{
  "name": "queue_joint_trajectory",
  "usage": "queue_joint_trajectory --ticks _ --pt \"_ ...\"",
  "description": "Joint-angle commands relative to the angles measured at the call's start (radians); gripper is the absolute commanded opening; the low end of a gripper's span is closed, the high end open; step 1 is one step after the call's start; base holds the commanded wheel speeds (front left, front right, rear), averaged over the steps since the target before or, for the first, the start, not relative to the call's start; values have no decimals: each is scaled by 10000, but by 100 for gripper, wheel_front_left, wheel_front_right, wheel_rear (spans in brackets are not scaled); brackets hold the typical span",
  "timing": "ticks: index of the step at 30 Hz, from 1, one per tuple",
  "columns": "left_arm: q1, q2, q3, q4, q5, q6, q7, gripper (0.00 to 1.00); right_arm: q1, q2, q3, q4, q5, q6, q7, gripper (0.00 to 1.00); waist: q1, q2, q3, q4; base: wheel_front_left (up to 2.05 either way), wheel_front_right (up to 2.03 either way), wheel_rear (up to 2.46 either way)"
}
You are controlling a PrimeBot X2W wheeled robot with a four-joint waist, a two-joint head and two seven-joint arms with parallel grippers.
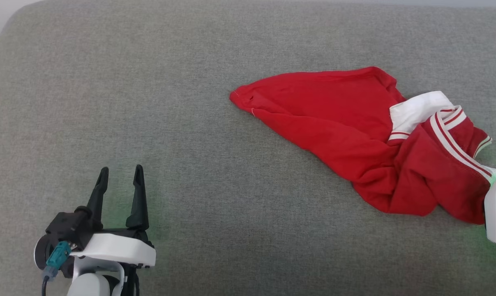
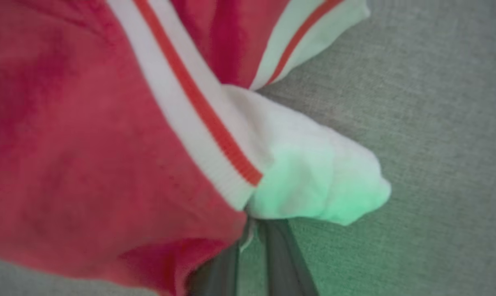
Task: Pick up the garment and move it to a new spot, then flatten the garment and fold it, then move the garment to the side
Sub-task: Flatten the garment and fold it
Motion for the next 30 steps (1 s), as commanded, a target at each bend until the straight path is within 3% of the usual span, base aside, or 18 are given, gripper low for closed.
queue_joint_trajectory --ticks 1,14,21,28,29,30 --pt "-159 -35 10 25 -92 -16 -54 100 349 251 221 395 38 -1 11 0 0 0 -43 -73 0 0 0" --pt "-170 88 -48 -51 29 -18 -54 100 666 -613 -3333 825 -197 -2 -1527 0 0 0 -98 -705 0 0 0" --pt "-300 233 -203 -20 7 -17 -54 100 764 -288 -5100 1460 -801 -2 -2122 0 0 0 83 -858 0 0 0" --pt "-518 386 -441 116 4 -17 -54 100 216 388 -5429 2065 -1486 -1 -2818 0 0 0 271 -995 0 0 0" --pt "-606 438 -543 141 -15 -17 -54 100 124 495 -5444 2152 -1567 -1 -3006 29 0 0 287 -1025 0 0 0" --pt "-835 649 -793 146 -56 -17 -54 100 -24 726 -5700 2365 -1832 -1 -3422 100 0 0 311 -1110 0 0 0"
